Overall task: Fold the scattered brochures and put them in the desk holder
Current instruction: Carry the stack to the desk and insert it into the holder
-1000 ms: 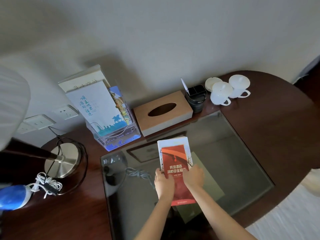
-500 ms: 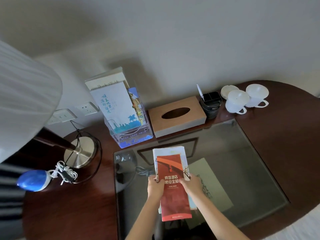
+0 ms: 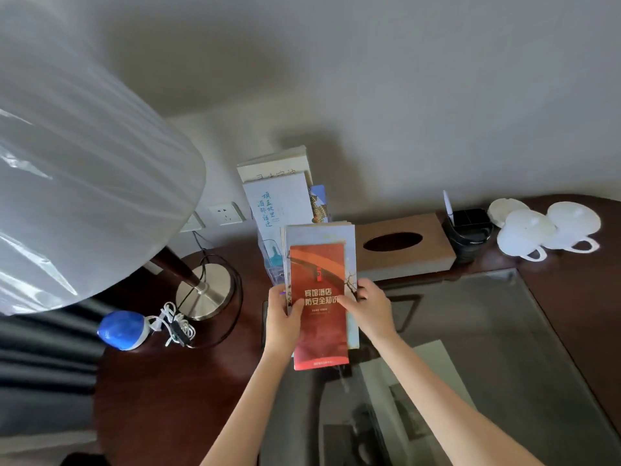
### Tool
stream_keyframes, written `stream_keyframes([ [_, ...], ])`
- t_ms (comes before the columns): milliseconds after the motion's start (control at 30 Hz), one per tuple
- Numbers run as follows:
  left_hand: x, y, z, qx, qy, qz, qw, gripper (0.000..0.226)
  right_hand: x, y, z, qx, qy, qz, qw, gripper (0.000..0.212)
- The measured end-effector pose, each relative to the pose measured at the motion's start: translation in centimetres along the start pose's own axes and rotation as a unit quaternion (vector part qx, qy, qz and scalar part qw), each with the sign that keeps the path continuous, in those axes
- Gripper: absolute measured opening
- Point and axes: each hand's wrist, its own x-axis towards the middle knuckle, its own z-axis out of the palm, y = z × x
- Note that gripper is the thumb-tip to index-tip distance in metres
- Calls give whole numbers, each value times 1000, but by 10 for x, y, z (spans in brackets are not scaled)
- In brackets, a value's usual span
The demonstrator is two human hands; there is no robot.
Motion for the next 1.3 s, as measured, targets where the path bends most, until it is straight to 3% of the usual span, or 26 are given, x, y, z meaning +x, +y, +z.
stream_keyframes([
  [233, 72, 71, -16, 37, 184, 90, 978, 22, 54, -105, 23, -64, 105, -180, 976, 33],
  [433, 118, 96, -25, 32, 175, 133, 975, 18, 91, -138, 38, -86, 111, -238, 961, 25],
  [633, 133, 62, -30, 111, 156, 112, 975, 21, 106, -112, 52, -149, 116, -216, 958, 27],
  [833, 135, 33, -28, 157, 143, 94, 973, 16, 105, -79, 66, -143, 93, -182, 968, 24],
  [1000, 135, 28, -29, 148, 160, 87, 972, 21, 105, -77, 71, -182, 111, -203, 956, 24],
  [1167, 149, 49, -35, 121, 176, 126, 969, 28, 108, -100, 63, -200, 163, -271, 927, 26],
  [1300, 151, 55, -35, 114, 185, 149, 965, 26, 108, -105, 60, -207, 160, -279, 924, 27],
])
